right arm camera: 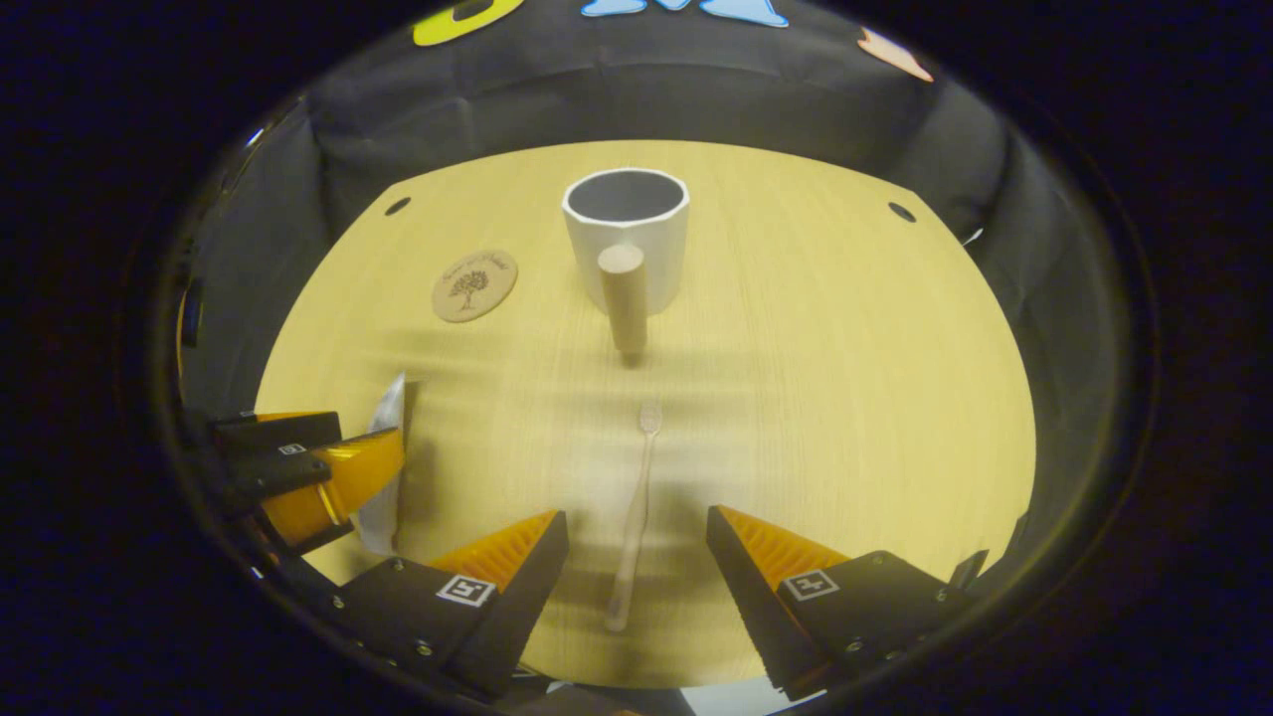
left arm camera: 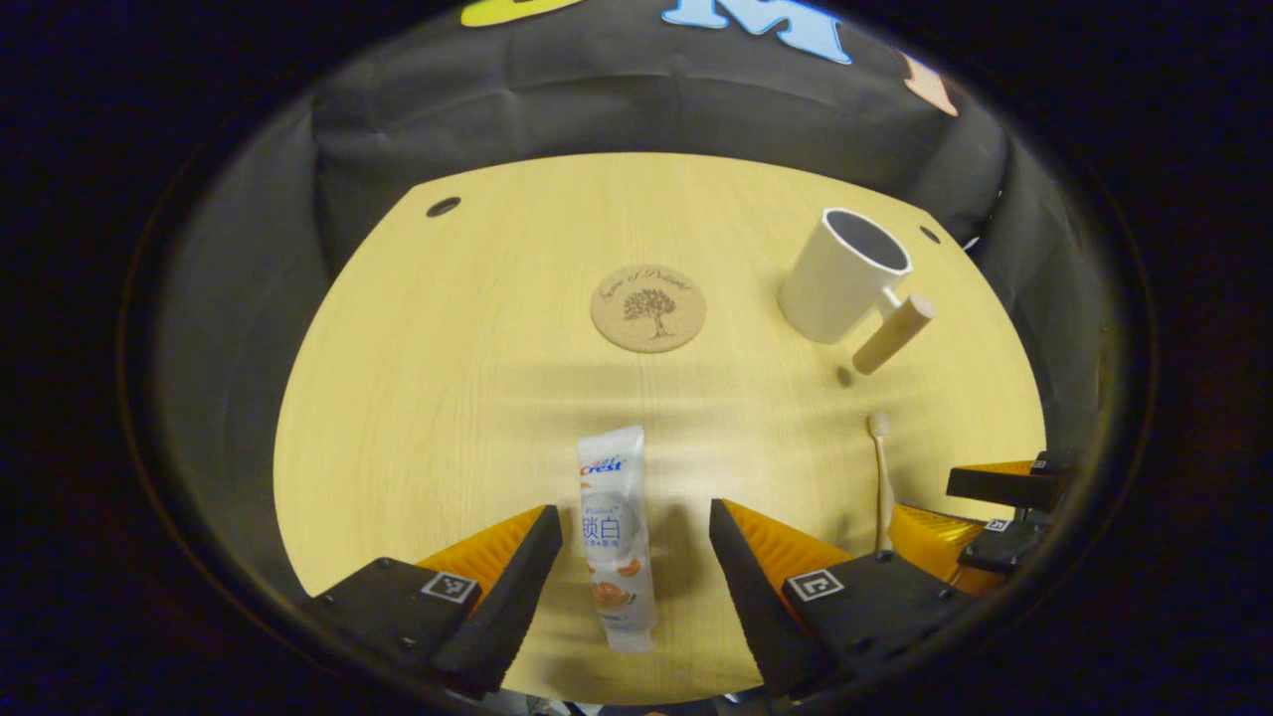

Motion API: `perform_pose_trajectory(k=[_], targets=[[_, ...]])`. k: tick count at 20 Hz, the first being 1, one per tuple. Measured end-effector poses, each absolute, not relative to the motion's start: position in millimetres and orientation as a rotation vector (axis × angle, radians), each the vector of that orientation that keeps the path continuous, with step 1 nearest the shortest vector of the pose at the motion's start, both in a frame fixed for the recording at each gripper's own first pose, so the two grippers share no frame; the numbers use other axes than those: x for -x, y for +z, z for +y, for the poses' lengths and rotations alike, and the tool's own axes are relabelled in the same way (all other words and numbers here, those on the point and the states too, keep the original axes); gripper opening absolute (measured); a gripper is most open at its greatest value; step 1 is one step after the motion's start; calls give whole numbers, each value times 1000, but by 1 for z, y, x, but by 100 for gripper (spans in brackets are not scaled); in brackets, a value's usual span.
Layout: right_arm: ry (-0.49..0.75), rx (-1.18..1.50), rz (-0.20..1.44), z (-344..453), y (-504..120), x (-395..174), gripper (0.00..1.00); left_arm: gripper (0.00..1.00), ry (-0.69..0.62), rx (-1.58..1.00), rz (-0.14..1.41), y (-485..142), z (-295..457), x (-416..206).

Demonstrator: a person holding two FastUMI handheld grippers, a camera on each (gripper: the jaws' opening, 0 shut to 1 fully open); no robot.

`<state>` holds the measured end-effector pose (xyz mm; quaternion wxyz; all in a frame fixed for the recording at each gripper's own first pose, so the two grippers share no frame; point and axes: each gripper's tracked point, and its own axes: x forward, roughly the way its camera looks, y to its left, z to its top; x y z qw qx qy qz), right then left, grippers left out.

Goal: Put the toothbrush and toothpaste on the desktop into the cup, then pick up the cup and place it on the coaster on the desktop.

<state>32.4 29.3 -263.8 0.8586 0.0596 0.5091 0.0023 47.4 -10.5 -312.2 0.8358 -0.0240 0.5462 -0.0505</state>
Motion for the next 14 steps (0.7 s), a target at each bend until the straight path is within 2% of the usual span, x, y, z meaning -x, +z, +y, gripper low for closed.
perform_pose_trajectory(k=[10, 12, 14], targets=[[37, -123, 1251, 35, -297, -23, 90, 97, -103, 35, 1345, -344, -8, -32], [41, -120, 1277, 36, -299, -20, 84, 97, -103, 29, 1357, -345, -7, -31], [29, -119, 1293, 34, -301, -21, 80, 93, -101, 30, 1367, -348, -8, -31]])
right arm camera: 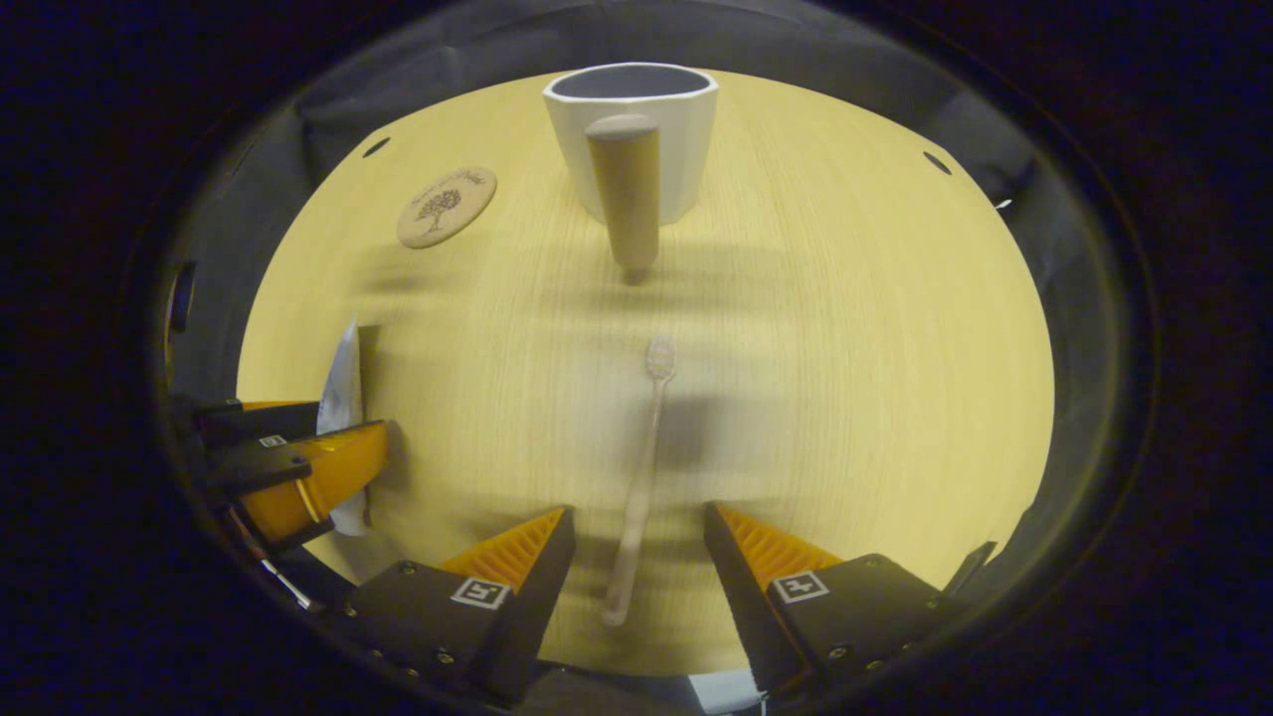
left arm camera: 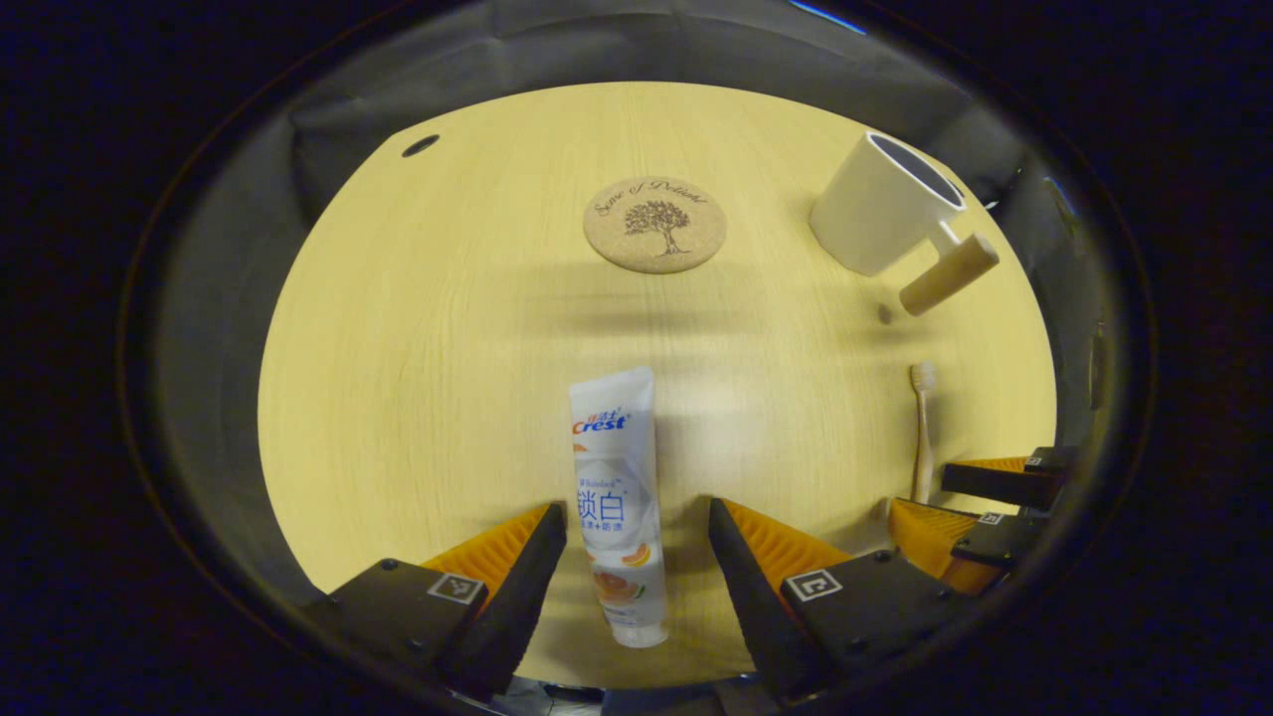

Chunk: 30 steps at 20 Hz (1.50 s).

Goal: Put the toothbrush and toothpaste on the desktop into the cup, then pick up the cup and place it on the coaster on the desktop.

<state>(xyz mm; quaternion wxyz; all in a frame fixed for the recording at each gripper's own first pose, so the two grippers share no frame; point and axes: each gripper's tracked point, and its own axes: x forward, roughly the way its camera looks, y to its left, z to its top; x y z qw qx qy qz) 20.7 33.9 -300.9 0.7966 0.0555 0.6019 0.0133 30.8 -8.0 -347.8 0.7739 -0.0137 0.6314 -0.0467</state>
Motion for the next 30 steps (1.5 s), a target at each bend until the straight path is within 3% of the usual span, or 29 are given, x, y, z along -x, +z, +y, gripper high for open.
perform_pose_trajectory(k=[1, 3, 4, 5, 7, 9, 11, 14, 15, 21, 24, 26, 27, 30], targets=[[27, -122, 1304, 35, -302, -20, 71, 91, -99, 32, 1371, -349, -8, -30], [3, -109, 1314, 30, -304, -21, 70, 84, -94, 37, 1385, -353, -7, -27], [4, -112, 1323, 31, -304, -21, 58, 84, -89, 33, 1389, -352, -6, -27], [1, -113, 1333, 30, -305, -20, 53, 85, -93, 29, 1383, -353, -7, -29], [5, -86, 1347, 29, -305, -18, 53, 78, -98, 26, 1390, -354, -7, -29], [-14, -83, 1352, 28, -305, -18, 31, 74, -101, 23, 1397, -354, -8, -27], [-6, -75, 1356, 29, -305, -19, 28, 69, -99, 25, 1399, -353, -8, -27], [-10, -77, 1357, 28, -311, -20, 28, 53, -103, 24, 1400, -353, -9, -28], [-6, -82, 1369, 28, -303, -16, 8, 52, -105, 22, 1402, -353, -9, -27], [4, -111, 1349, 27, -312, -23, 10, 45, -116, 16, 1401, -354, -8, -28], [8, -131, 1355, 26, -304, -17, 5, 40, -119, 20, 1393, -353, -7, -29], [8, -139, 1349, 26, -304, -18, 5, 41, -115, 29, 1379, -352, -7, -32], [10, -141, 1343, 26, -303, -18, 6, 32, -118, 28, 1386, -353, -8, -30], [37, -175, 1314, 31, -300, -19, 6, 28, -119, 30, 1365, -351, -8, -33]])
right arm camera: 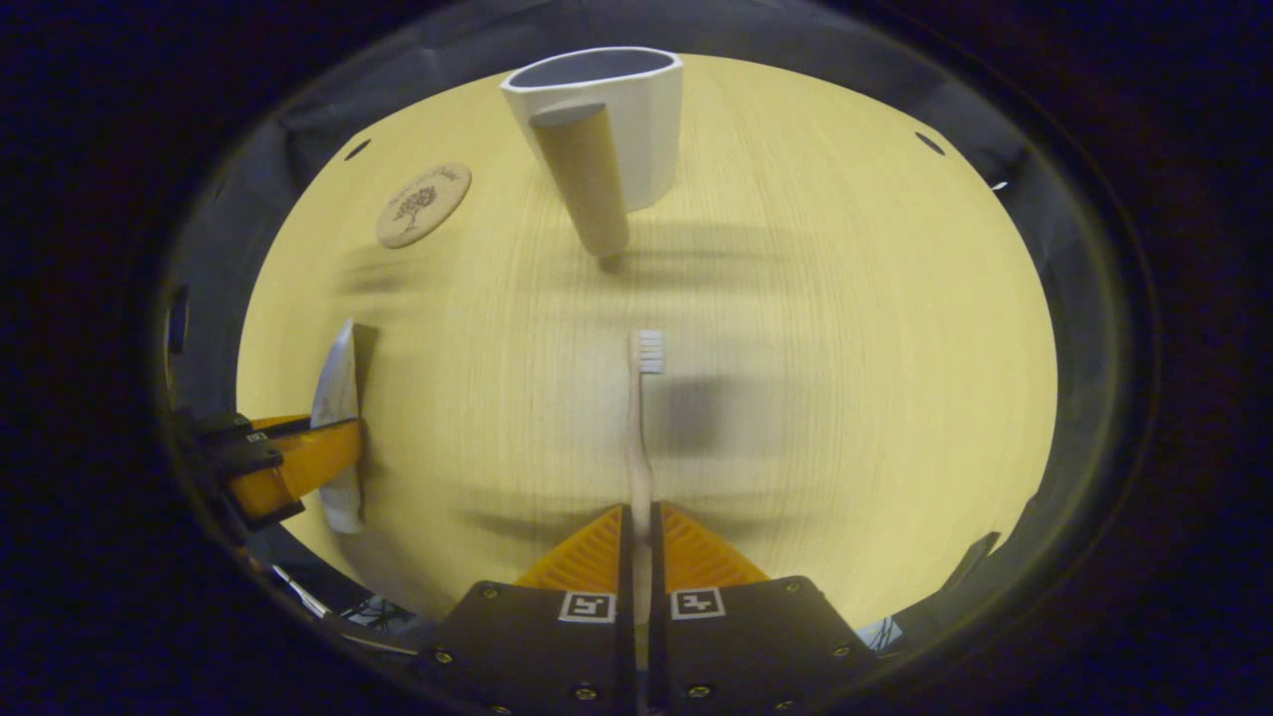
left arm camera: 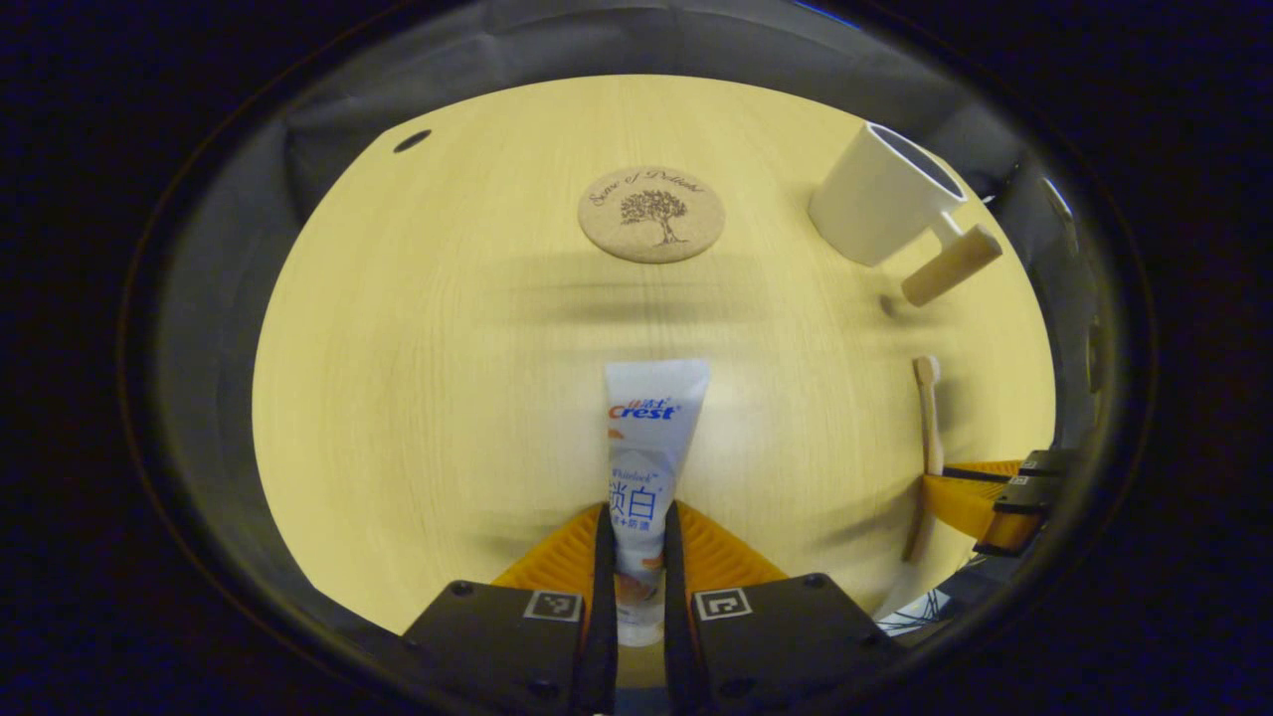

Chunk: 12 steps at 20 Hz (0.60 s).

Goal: Put the toothbrush and toothpaste on the desktop into the cup, then pick up the cup and place it on the coaster on the desktop.

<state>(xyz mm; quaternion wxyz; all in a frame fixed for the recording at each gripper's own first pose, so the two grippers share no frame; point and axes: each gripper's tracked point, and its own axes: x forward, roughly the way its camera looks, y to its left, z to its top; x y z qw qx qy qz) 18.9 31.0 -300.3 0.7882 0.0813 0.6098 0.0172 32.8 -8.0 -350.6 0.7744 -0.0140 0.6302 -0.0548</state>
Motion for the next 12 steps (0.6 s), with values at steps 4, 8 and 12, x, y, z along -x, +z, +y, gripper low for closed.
perform_pose_trajectory(k=[4, 8, 12], targets=[[56, -174, 1234, 31, -295, -23, 5, 27, -122, 62, 1305, -345, -7, -38], [88, -171, 1124, 37, -285, -31, 5, 27, -128, 77, 1199, -333, -5, -50], [123, -188, 991, 43, -268, -43, 5, 28, -146, 82, 1093, -316, -12, -61]])
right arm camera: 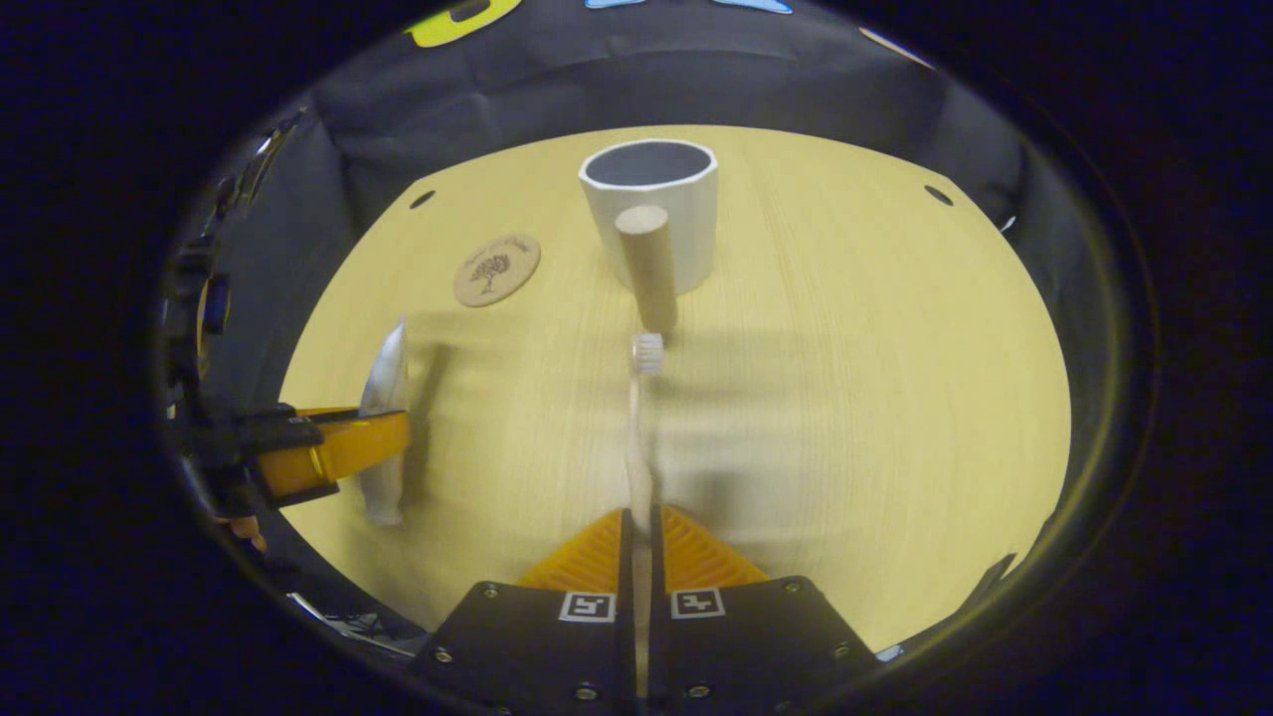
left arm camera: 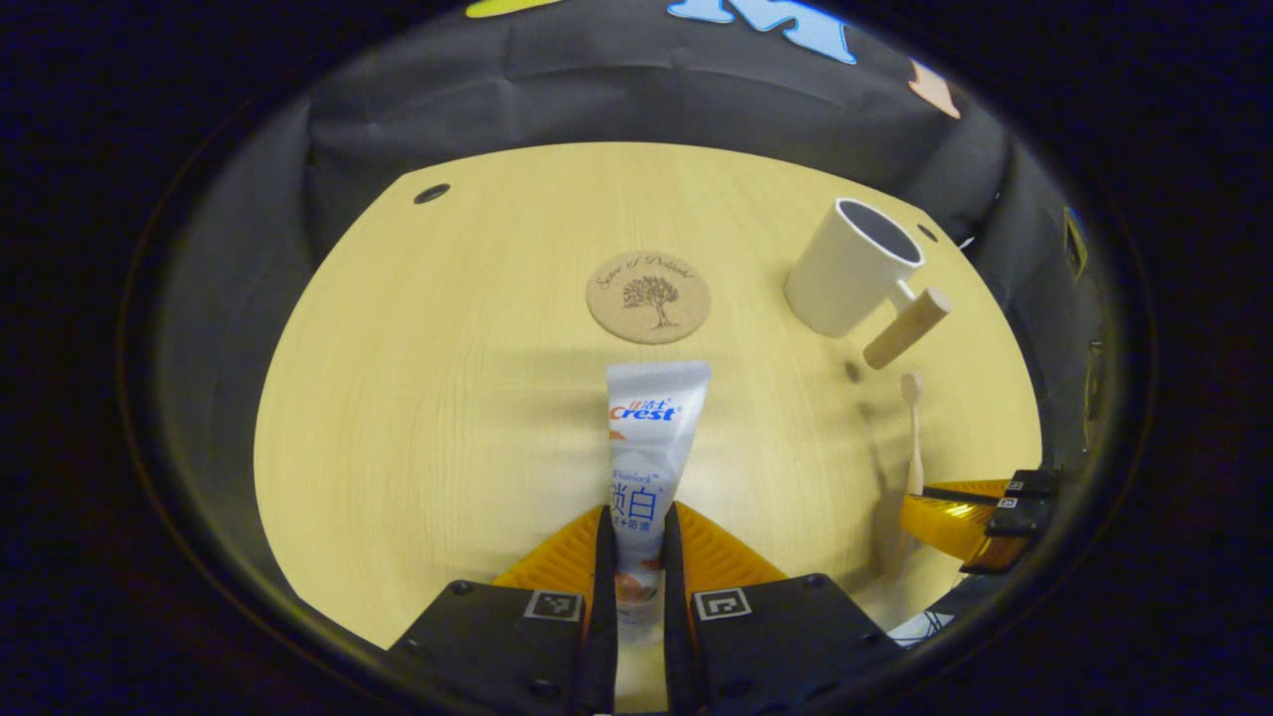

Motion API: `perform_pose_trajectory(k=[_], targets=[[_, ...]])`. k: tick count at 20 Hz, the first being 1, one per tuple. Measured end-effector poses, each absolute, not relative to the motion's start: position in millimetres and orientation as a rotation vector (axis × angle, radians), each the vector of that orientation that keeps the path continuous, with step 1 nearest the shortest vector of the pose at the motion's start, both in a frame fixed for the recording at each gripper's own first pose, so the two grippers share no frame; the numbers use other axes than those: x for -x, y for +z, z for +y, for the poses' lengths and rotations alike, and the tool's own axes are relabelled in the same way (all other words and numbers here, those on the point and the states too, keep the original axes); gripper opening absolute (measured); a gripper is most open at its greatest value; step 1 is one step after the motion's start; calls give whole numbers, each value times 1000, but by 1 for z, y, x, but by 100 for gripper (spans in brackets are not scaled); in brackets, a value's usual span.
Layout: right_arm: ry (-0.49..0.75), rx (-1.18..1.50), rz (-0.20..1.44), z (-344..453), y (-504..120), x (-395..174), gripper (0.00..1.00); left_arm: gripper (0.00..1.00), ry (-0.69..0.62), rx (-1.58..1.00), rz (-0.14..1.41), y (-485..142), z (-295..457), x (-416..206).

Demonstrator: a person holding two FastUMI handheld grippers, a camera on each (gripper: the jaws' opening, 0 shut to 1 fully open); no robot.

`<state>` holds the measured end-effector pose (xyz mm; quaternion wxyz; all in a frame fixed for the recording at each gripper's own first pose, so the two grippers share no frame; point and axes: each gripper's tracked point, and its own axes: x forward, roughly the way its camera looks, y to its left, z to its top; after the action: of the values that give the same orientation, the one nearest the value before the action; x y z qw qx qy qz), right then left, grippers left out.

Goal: Put the toothbrush and toothpaste on the desktop into the cup, then pick up the cup and place it on the coaster on the desktop.

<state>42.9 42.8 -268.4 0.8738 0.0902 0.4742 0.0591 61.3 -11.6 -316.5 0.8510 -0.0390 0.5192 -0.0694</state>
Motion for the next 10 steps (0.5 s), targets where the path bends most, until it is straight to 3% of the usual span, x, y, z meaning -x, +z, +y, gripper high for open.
perform_pose_trajectory(k=[10], targets=[[175, -204, 686, 45, -212, -66, 5, 27, -179, 106, 892, -272, -31, -83]])
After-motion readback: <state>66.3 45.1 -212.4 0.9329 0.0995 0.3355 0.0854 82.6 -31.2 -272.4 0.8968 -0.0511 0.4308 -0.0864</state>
